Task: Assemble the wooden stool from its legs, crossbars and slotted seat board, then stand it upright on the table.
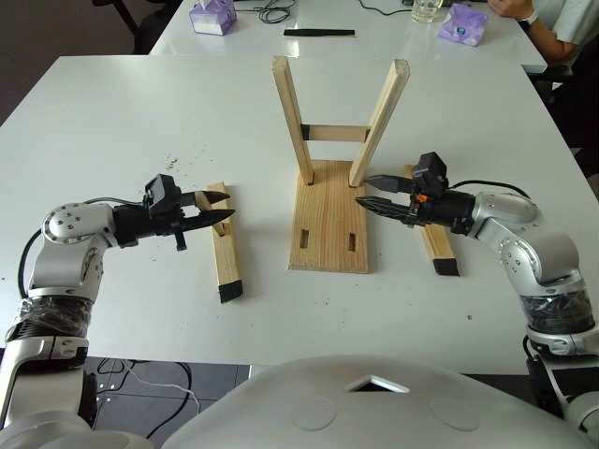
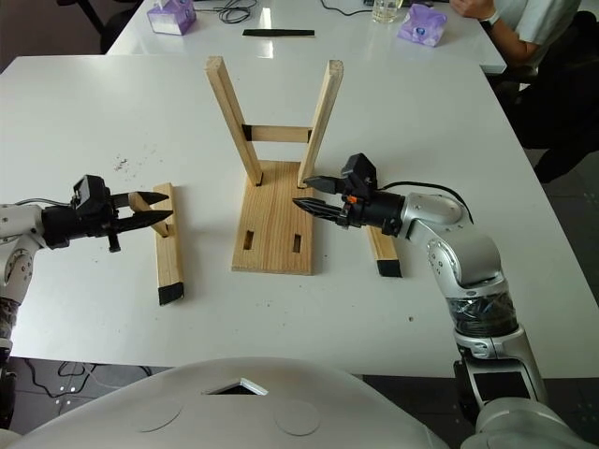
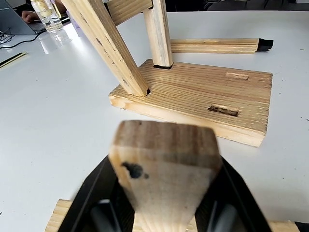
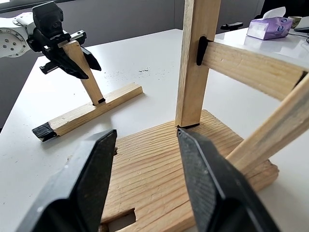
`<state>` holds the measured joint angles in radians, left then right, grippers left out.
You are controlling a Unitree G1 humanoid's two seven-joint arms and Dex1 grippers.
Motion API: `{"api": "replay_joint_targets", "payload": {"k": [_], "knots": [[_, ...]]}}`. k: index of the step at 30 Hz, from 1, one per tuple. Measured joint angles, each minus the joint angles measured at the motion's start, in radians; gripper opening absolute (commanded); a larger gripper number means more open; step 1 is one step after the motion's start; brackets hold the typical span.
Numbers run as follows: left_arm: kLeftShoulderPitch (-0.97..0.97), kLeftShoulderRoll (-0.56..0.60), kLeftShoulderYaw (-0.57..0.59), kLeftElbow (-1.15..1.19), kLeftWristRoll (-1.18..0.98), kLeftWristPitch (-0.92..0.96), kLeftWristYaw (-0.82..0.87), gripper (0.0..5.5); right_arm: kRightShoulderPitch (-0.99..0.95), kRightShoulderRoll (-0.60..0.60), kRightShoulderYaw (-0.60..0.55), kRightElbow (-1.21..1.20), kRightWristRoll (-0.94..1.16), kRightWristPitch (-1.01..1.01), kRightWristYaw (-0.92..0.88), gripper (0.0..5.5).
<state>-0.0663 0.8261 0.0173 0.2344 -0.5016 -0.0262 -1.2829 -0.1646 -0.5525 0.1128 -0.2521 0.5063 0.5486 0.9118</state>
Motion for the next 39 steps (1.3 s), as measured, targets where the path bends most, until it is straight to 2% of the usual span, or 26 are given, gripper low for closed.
{"api": "replay_joint_targets", "payload": {"k": [11, 12, 16, 21, 27, 33, 36, 39], "knots": [[0.011, -0.017, 0.002, 0.004, -0.024, -0.006, 0.044, 1.31, -0.01, -0.002, 0.002, 0.009, -0.004, 0.0, 0.009, 2.31], [0.021, -0.021, 0.003, -0.002, -0.024, -0.023, 0.063, 1.67, -0.011, -0.002, 0.002, 0.012, -0.005, 0.0, 0.009, 2.31], [0.135, -0.054, -0.05, 0.056, 0.1, -0.061, 0.157, 2.22, -0.012, -0.008, -0.001, 0.019, -0.01, -0.007, 0.013, 2.31], [0.12, -0.079, -0.058, 0.108, 0.131, -0.163, 0.19, 3.0, -0.019, -0.007, 0.001, 0.027, -0.021, -0.015, 0.014, 2.31], [0.056, -0.151, -0.038, 0.214, 0.156, -0.236, 0.307, 3.0, -0.036, -0.004, 0.003, 0.045, -0.04, -0.032, 0.018, 2.31], [-0.063, -0.172, -0.023, 0.361, 0.239, -0.322, 0.397, 3.0, -0.047, 0.001, 0.015, 0.07, -0.06, -0.047, 0.019, 2.31], [-0.037, -0.176, -0.009, 0.297, 0.218, -0.282, 0.387, 3.0, -0.05, 0.001, 0.017, 0.072, -0.073, -0.052, 0.023, 2.31], [0.013, -0.175, 0.022, 0.112, 0.137, -0.157, 0.364, 3.0, -0.051, 0.001, 0.016, 0.073, -0.075, -0.058, 0.025, 2.31]]}}
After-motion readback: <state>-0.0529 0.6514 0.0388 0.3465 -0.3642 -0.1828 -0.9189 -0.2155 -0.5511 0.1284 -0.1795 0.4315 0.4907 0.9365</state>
